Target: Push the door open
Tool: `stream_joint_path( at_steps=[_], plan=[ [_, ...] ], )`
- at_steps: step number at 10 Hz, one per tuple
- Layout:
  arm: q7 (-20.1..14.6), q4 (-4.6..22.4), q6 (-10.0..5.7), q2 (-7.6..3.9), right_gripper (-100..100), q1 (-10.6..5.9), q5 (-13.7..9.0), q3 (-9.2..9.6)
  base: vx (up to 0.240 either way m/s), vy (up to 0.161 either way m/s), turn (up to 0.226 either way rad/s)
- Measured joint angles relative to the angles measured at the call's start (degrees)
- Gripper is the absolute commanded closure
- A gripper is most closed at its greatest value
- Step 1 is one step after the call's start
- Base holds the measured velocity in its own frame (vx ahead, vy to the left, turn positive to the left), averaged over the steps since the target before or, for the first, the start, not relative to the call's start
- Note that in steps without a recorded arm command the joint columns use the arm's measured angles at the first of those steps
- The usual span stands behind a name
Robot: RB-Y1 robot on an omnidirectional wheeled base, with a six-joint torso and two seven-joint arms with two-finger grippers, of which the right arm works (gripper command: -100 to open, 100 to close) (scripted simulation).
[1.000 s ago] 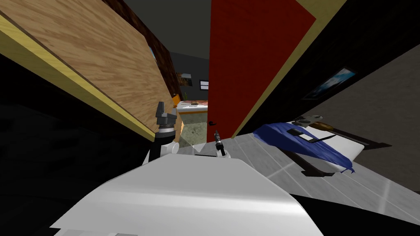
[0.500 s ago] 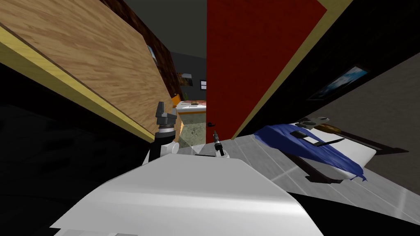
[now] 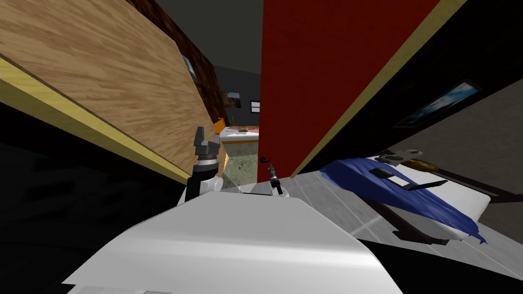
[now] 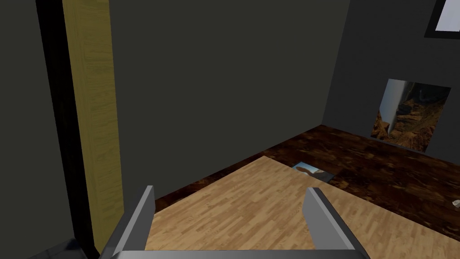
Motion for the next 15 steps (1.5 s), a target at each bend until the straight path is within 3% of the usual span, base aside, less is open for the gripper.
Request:
stream_joint_path(
  at_steps=[2,4,5,11,14,15],
  plan=[
    [-0.1,0.2,-0.02,0.30,-100,-0.10,-0.1,-0.21,0.176,0.056,0.020],
    [0.0,0.9,-0.25,1.96,-100,-0.51,-0.3,-0.52,0.133,0.018,0.018],
    [0.1,1.0,-0.36,2.10,100,-0.61,-0.3,-0.54,-0.012,0.001,-0.008],
    [0.0,0.7,-0.23,1.96,100,-0.83,-0.3,-0.58,0.007,0.003,0.001],
    [0.3,-0.8,0.99,1.14,100,0.84,-0.5,-0.90,0.130,0.072,-0.028],
    [0.4,0.3,0.62,1.05,100,-0.13,-0.7,-1.28,0.127,0.085,-0.032]
  ],
)
